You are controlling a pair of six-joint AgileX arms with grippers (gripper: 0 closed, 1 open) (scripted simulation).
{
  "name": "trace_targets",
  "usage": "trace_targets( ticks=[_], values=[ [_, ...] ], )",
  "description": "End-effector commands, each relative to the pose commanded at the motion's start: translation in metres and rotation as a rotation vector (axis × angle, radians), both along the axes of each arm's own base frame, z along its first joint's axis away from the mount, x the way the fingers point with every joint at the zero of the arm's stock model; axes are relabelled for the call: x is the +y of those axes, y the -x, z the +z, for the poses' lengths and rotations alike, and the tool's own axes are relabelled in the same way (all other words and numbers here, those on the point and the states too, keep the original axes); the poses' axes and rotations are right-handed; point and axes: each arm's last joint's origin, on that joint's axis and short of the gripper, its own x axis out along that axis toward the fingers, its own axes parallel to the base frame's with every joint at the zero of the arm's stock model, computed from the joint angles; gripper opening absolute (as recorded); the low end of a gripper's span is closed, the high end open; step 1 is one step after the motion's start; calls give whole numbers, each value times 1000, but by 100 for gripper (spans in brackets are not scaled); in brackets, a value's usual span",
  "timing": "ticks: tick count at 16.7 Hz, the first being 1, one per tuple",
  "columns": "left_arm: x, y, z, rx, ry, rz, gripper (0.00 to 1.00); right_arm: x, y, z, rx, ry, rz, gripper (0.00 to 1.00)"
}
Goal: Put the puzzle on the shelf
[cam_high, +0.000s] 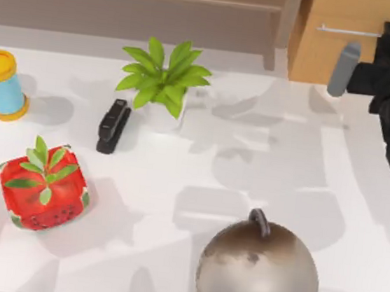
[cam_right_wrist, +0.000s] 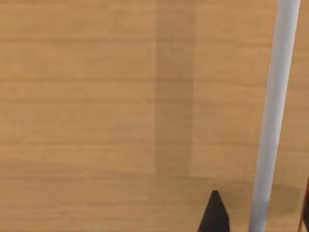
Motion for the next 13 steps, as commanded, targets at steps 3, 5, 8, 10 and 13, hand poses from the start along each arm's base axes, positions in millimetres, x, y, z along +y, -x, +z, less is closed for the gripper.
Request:
trace_targets(
  ticks=[3,5,8,10,13],
  values=[
    [0,0,0,0,0,0,100,0,0,0,0,0,0,0],
    [0,0,0,0,0,0,100,0,0,0,0,0,0,0],
    [0,0,0,0,0,0,100,0,0,0,0,0,0,0],
    [0,0,0,0,0,0,100,0,0,0,0,0,0,0],
    [0,0,0,0,0,0,100,2,4,1,-1,-4,3,0]
  ],
)
